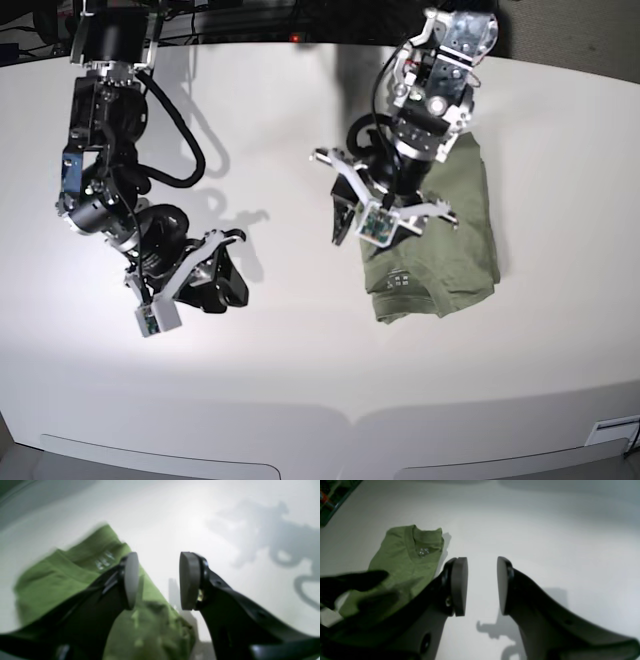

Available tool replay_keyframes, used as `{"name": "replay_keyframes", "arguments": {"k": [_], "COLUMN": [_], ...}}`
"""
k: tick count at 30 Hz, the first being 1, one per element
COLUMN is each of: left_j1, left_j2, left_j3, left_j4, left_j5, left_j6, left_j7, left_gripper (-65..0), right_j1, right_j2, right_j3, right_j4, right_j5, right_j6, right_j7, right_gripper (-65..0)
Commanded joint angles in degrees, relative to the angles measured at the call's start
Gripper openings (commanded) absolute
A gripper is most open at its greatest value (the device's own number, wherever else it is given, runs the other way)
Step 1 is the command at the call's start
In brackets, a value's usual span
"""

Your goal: Fold the T-shirt properly

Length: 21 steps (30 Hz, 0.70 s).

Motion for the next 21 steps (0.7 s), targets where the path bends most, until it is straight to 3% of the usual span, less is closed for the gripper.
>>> {"name": "replay_keyframes", "arguments": {"k": [1, 5, 11, 16, 21], "left_j1": [-0.4, -0.3, 0.0, 3.1, 9.6], "left_j2": [0.3, -1.2, -8.9, -14.6, -18.9], "left_j3": [0.1, 0.0, 0.0, 0.0, 0.0], "left_j4": [4.0, 15.3, 21.7, 22.6, 28.6], "left_j5": [0.0, 0.0, 0.0, 0.2, 3.6], "left_j6": [0.1, 0.1, 0.2, 8.0, 10.1], "left_j7": [0.6, 10.1, 15.9, 18.8, 20.2], "left_gripper": [-39.7, -39.7, -39.7, -39.7, -39.7], "right_j1": [1.8, 1.3, -6.3, -16.1, -27.9], "right_j2": [0.5, 1.3, 6.8, 11.0, 13.2], "right_j3": [0.7, 3.0, 7.6, 14.6, 24.3], "right_j4": [2.0, 5.3, 11.0, 15.4, 18.5], "right_j5": [1.3, 1.5, 1.9, 6.4, 13.0], "right_j6": [0.5, 0.5, 0.5, 0.5, 0.5], "right_j7": [1.6, -1.8, -3.8, -7.0, -10.2], "right_gripper": [-44.6, -44.6, -44.6, -44.6, -44.6]}}
